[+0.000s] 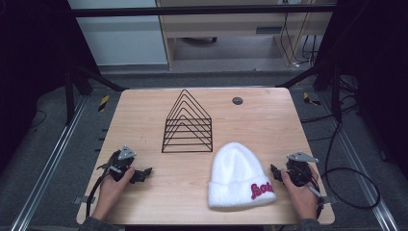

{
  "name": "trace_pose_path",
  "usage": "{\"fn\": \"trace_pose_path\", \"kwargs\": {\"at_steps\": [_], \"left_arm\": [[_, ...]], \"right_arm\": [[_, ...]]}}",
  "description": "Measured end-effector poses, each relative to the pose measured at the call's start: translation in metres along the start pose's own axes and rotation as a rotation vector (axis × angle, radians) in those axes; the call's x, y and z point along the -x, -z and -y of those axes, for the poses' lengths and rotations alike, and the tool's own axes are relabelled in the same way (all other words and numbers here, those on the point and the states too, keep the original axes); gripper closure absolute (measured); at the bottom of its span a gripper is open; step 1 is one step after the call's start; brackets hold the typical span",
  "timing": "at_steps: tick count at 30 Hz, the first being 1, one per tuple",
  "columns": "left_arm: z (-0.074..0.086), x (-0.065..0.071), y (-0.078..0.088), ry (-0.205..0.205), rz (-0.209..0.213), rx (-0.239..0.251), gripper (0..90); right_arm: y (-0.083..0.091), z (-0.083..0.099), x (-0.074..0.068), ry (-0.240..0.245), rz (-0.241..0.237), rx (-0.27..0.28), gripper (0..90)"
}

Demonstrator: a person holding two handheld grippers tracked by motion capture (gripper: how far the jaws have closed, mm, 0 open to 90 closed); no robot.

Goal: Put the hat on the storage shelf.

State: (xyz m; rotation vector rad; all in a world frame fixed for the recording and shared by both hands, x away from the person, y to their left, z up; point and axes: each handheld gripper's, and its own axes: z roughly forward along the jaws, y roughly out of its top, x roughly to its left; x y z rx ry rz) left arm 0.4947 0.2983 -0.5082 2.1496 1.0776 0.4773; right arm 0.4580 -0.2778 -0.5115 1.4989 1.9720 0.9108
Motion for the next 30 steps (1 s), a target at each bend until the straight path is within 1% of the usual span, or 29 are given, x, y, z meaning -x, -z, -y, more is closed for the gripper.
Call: {"fn": "trace_pose_path", "kwargs": {"at_steps": [13, 16, 18, 19, 20, 21, 25, 26, 27, 28, 29, 30], "left_arm": [[0.0, 0.0, 0.0, 0.002, -0.002, 0.0, 0.0], [0.0, 0.001, 0.0, 0.008, -0.005, 0.001, 0.0], [0.0, 0.001, 0.0, 0.01, -0.007, 0.001, 0.0], [0.0, 0.003, 0.0, 0.016, -0.015, 0.001, 0.0], [0.0, 0.003, 0.0, 0.016, -0.015, 0.001, 0.0], [0.0, 0.004, 0.0, 0.023, -0.021, 0.0, 0.0], [0.0, 0.007, 0.0, 0.04, -0.037, -0.001, 0.0], [0.0, 0.008, 0.0, 0.046, -0.042, 0.001, 0.0], [0.0, 0.008, 0.0, 0.046, -0.042, 0.001, 0.0], [0.001, 0.008, 0.0, 0.051, -0.047, 0.002, 0.0], [0.001, 0.011, 0.001, 0.064, -0.061, -0.001, 0.0], [0.001, 0.011, 0.001, 0.064, -0.061, -0.001, 0.0]], "right_arm": [[0.0, 0.0, 0.0, 0.002, 0.0, 0.0, 22.6], [0.0, 0.0, 0.0, -0.004, 0.004, 0.0, 22.3], [0.0, -0.001, 0.0, 0.007, -0.007, -0.004, 22.1], [0.0, -0.003, 0.0, 0.021, -0.009, -0.016, 22.3], [0.002, -0.005, -0.001, 0.041, 0.0, -0.02, 22.5], [0.004, -0.008, -0.001, 0.052, 0.004, -0.01, 22.5], [0.014, -0.03, -0.006, 0.053, -0.01, -0.012, 21.3], [0.016, -0.038, -0.01, 0.063, -0.026, -0.017, 21.6], [0.016, -0.038, -0.01, 0.063, -0.026, -0.017, 21.6], [0.019, -0.051, -0.018, 0.097, -0.033, -0.017, 21.5], [0.019, -0.057, -0.023, 0.107, -0.042, -0.024, 21.3], [0.019, -0.057, -0.023, 0.107, -0.042, -0.024, 21.3]]}}
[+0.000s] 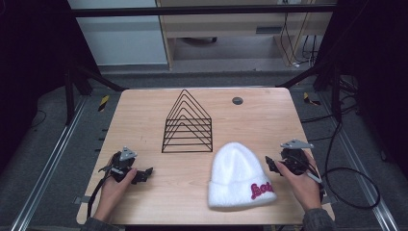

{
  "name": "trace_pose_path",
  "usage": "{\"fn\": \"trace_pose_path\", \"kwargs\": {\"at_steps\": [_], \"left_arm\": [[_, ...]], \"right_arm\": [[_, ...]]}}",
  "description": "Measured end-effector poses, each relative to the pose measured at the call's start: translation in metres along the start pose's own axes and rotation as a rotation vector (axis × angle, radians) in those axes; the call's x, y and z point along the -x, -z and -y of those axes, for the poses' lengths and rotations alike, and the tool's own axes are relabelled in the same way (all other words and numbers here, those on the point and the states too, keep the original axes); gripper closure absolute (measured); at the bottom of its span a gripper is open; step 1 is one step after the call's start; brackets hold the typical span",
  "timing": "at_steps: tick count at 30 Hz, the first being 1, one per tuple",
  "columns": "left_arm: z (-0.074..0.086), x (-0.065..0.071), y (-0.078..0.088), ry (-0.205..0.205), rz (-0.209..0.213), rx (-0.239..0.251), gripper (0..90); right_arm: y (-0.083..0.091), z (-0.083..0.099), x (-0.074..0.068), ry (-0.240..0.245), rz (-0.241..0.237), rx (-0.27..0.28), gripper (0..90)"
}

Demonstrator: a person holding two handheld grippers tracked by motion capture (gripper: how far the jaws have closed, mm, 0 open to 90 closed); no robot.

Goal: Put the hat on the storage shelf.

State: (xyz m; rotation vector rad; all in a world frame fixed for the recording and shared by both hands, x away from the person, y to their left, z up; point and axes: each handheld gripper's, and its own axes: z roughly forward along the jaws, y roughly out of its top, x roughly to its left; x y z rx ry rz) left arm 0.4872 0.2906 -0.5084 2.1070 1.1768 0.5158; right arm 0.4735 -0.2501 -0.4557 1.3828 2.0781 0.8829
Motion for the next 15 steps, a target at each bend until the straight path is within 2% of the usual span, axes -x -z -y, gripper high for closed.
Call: {"fn": "trace_pose_path", "kwargs": {"at_steps": [2, 3, 4, 7, 11, 13, 15], "left_arm": [[0.001, 0.003, 0.001, 0.018, -0.015, 0.003, 0.0], [0.001, 0.003, 0.001, 0.018, -0.015, 0.003, 0.0], [0.001, 0.003, 0.001, 0.02, -0.016, 0.004, 0.0], [0.001, 0.003, 0.001, 0.019, -0.017, 0.003, 0.0], [0.001, 0.003, 0.001, 0.02, -0.018, 0.0, 0.0], [0.001, 0.003, 0.001, 0.019, -0.017, -0.001, 0.0], [0.001, 0.003, 0.001, 0.019, -0.017, -0.001, 0.0]], "right_arm": [[-0.002, -0.017, -0.011, 0.044, -0.032, -0.014, 22.5], [-0.002, -0.017, -0.011, 0.044, -0.032, -0.014, 22.5], [-0.006, -0.028, -0.018, 0.064, -0.049, -0.021, 23.7], [-0.011, -0.041, -0.027, 0.086, -0.083, -0.039, 26.1], [-0.017, -0.054, -0.041, 0.128, -0.116, -0.067, 31.3], [-0.022, -0.057, -0.046, 0.13, -0.139, -0.075, 36.3], [-0.029, -0.06, -0.051, 0.14, -0.146, -0.1, 37.4]]}}
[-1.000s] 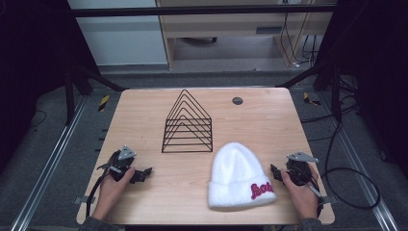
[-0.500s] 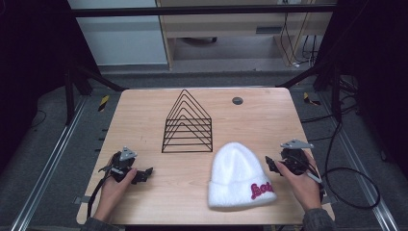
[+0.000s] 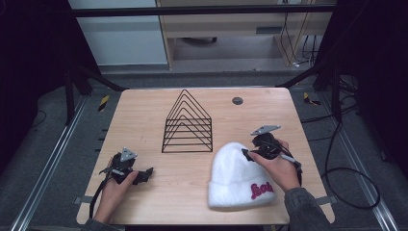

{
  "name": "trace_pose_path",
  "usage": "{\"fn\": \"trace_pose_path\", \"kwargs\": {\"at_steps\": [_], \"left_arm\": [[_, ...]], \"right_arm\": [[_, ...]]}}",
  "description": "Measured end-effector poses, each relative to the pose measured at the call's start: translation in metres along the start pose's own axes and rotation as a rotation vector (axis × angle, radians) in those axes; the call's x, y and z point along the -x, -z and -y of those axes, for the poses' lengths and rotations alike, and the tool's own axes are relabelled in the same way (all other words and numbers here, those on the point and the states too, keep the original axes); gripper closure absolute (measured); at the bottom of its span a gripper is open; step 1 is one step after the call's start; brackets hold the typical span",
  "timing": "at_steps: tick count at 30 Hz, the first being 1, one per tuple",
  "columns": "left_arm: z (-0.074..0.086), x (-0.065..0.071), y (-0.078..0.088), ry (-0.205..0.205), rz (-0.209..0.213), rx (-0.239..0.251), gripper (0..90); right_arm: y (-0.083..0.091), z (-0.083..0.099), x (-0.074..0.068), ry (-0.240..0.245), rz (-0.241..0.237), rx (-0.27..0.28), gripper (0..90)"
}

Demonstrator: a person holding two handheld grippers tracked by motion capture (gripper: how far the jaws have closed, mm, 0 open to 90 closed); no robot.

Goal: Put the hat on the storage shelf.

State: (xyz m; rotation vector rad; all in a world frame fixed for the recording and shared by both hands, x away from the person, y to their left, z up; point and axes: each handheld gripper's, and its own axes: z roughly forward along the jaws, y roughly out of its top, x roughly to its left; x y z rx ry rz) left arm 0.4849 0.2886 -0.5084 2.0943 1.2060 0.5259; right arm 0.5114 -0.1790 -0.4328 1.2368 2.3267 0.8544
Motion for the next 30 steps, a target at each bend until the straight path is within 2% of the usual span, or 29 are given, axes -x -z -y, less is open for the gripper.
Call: {"fn": "trace_pose_path", "kwargs": {"at_steps": [2, 10, 16, 20, 21, 23, 26, 30], "left_arm": [[0.0, 0.0, 0.0, 0.0, 0.0, 0.0, 0.0], [0.0, -0.001, 0.0, -0.011, 0.008, 0.002, 0.0], [0.0, -0.001, 0.0, -0.015, 0.012, 0.003, 0.0], [0.0, -0.001, 0.0, -0.011, 0.013, 0.003, 0.0], [0.0, -0.001, 0.0, -0.012, 0.013, 0.003, 0.0], [0.0, -0.001, 0.0, -0.015, 0.013, 0.003, 0.0], [0.0, -0.001, 0.0, -0.018, 0.013, 0.004, 0.0], [0.0, -0.001, 0.0, -0.02, 0.015, 0.003, 0.0]], "right_arm": [[-0.003, -0.002, -0.001, 0.002, -0.006, -0.006, 38.5], [-0.036, -0.017, -0.007, -0.006, -0.036, -0.099, 39.4], [-0.048, -0.024, -0.01, 0.002, -0.048, -0.126, 38.9], [-0.057, -0.026, -0.008, -0.034, -0.075, -0.144, 43.9], [-0.06, -0.025, -0.006, -0.047, -0.09, -0.144, 51.6], [-0.061, -0.024, -0.003, -0.06, -0.102, -0.147, 56.7], [-0.064, -0.023, -0.001, -0.056, -0.122, -0.166, 61.9], [-0.062, -0.022, -0.004, -0.029, -0.116, -0.172, 64.1]]}}
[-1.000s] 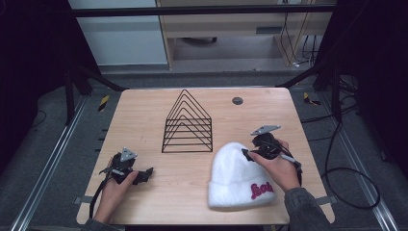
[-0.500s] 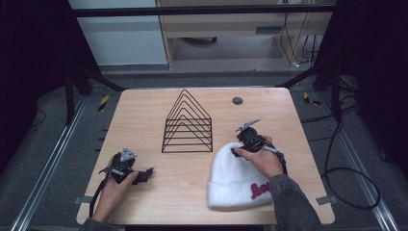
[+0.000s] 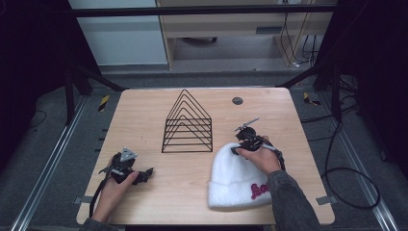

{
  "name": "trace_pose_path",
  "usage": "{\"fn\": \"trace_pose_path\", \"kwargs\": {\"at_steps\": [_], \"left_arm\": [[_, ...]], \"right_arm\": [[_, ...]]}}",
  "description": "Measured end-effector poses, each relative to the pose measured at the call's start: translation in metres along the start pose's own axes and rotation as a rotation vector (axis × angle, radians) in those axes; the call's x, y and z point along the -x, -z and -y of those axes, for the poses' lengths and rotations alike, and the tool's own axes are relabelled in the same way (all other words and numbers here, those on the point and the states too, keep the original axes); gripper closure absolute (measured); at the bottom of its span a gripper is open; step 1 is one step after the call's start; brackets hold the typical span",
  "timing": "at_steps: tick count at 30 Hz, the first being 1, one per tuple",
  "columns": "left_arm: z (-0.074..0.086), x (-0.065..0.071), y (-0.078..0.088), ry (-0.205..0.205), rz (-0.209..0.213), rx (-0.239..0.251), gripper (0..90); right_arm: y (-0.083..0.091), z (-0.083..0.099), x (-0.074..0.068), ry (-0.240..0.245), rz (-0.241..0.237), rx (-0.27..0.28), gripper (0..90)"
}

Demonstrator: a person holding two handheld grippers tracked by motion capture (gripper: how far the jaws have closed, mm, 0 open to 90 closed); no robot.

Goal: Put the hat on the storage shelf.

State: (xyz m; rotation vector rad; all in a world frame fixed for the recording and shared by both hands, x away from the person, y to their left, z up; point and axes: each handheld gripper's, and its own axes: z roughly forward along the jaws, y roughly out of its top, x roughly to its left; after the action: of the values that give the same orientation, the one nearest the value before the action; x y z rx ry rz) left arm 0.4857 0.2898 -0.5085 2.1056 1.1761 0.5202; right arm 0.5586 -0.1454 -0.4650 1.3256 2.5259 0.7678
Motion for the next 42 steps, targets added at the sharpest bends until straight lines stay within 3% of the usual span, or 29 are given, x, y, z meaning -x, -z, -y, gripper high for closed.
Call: {"fn": "trace_pose_path", "kwargs": {"at_steps": [2, 5, 11, 12, 13, 16, 17, 20, 22, 23, 24, 26, 27, 29, 30, 32, 35, 38, 42], "left_arm": [[0.0, 0.0, 0.0, -0.001, 0.003, 0.0, 0.0], [0.0, 0.0, 0.0, -0.002, 0.003, 0.0, 0.0], [0.0, 0.0, 0.001, -0.009, 0.009, -0.001, 0.0], [0.001, 0.0, 0.001, -0.022, 0.023, 0.0, 0.0], [0.001, 0.0, 0.001, -0.022, 0.023, 0.0, 0.0], [0.001, 0.001, 0.002, -0.052, 0.046, -0.001, 0.0], [0.001, 0.001, 0.002, -0.052, 0.046, -0.001, 0.4], [-0.001, 0.003, 0.005, -0.054, 0.026, 0.012, 5.7], [-0.002, 0.003, 0.008, -0.058, 0.031, 0.007, 10.6], [-0.007, 0.004, 0.016, -0.066, 0.069, 0.021, 12.1], [-0.007, 0.004, 0.016, -0.066, 0.069, 0.021, 11.4], [-0.013, 0.005, 0.025, -0.067, 0.074, 0.056, 11.4], [-0.021, 0.008, 0.033, -0.059, 0.081, 0.111, 11.4], [-0.031, 0.012, 0.039, -0.049, 0.099, 0.173, 10.6], [-0.031, 0.012, 0.039, -0.049, 0.099, 0.173, 10.5], [-0.048, 0.022, 0.046, -0.099, 0.105, 0.231, 10.2], [-0.061, 0.029, 0.052, -0.125, 0.121, 0.258, 9.6], [-0.087, 0.038, 0.065, -0.163, 0.141, 0.31, 8.8], [-0.101, 0.04, 0.072, -0.176, 0.151, 0.316, 8.3]], "right_arm": [[0.001, 0.0, -0.002, 0.017, -0.004, -0.013, 75.2], [0.002, 0.0, -0.002, 0.027, -0.006, -0.008, 80.5], [0.033, 0.001, -0.011, 0.045, -0.01, 0.112, 82.8], [0.047, 0.003, -0.015, 0.051, -0.014, 0.163, 82.9], [0.047, 0.003, -0.015, 0.051, -0.014, 0.163, 82.9], [0.073, 0.011, -0.022, 0.077, -0.024, 0.253, 83.1], [0.073, 0.011, -0.022, 0.077, -0.024, 0.253, 83.1], [0.099, 0.017, -0.03, 0.09, -0.039, 0.334, 83.3], [0.106, 0.019, -0.032, 0.097, -0.034, 0.348, 83.4], [0.119, 0.022, -0.035, 0.095, -0.034, 0.384, 83.5], [0.119, 0.022, -0.035, 0.095, -0.034, 0.384, 83.5], [0.133, 0.024, -0.038, 0.102, -0.045, 0.426, 83.6], [0.145, 0.024, -0.042, 0.11, -0.05, 0.466, 83.6], [0.156, 0.022, -0.046, 0.128, -0.057, 0.498, 83.6], [0.156, 0.022, -0.046, 0.128, -0.057, 0.498, 83.6], [0.169, 0.018, -0.049, 0.163, -0.043, 0.532, 83.7], [0.177, 0.012, -0.049, 0.172, -0.037, 0.561, 83.7], [0.185, 0.005, -0.046, 0.178, -0.033, 0.598, 83.7], [0.194, -0.002, -0.042, 0.182, -0.031, 0.621, 83.7]]}}
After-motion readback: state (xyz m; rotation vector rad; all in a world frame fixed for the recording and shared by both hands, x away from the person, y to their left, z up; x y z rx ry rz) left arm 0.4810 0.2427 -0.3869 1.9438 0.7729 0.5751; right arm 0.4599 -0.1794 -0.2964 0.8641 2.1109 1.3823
